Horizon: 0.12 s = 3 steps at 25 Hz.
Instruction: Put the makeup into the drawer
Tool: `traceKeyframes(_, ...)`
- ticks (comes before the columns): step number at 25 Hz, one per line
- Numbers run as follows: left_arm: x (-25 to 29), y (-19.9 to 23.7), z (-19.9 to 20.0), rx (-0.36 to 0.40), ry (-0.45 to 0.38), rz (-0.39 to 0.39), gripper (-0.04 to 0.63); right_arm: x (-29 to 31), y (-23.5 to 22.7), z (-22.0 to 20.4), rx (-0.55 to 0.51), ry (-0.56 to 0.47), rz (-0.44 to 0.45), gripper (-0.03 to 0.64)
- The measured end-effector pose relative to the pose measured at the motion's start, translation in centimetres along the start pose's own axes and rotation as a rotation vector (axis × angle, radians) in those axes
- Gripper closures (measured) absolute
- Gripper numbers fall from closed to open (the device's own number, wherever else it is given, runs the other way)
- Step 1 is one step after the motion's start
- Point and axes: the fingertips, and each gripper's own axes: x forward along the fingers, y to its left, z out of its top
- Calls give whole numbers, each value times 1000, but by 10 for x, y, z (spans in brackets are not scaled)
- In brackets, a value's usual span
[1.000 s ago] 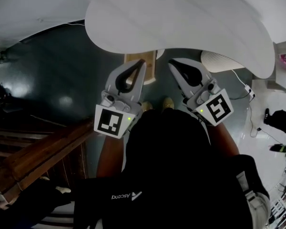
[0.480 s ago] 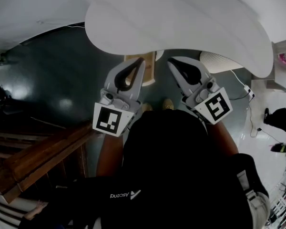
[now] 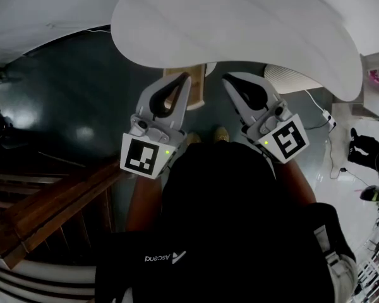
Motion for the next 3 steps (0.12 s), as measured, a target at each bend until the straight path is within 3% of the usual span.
traceKeyframes(3,-1,2,-2,4,4,3,584,1,-1,-1,-4,0,6,614)
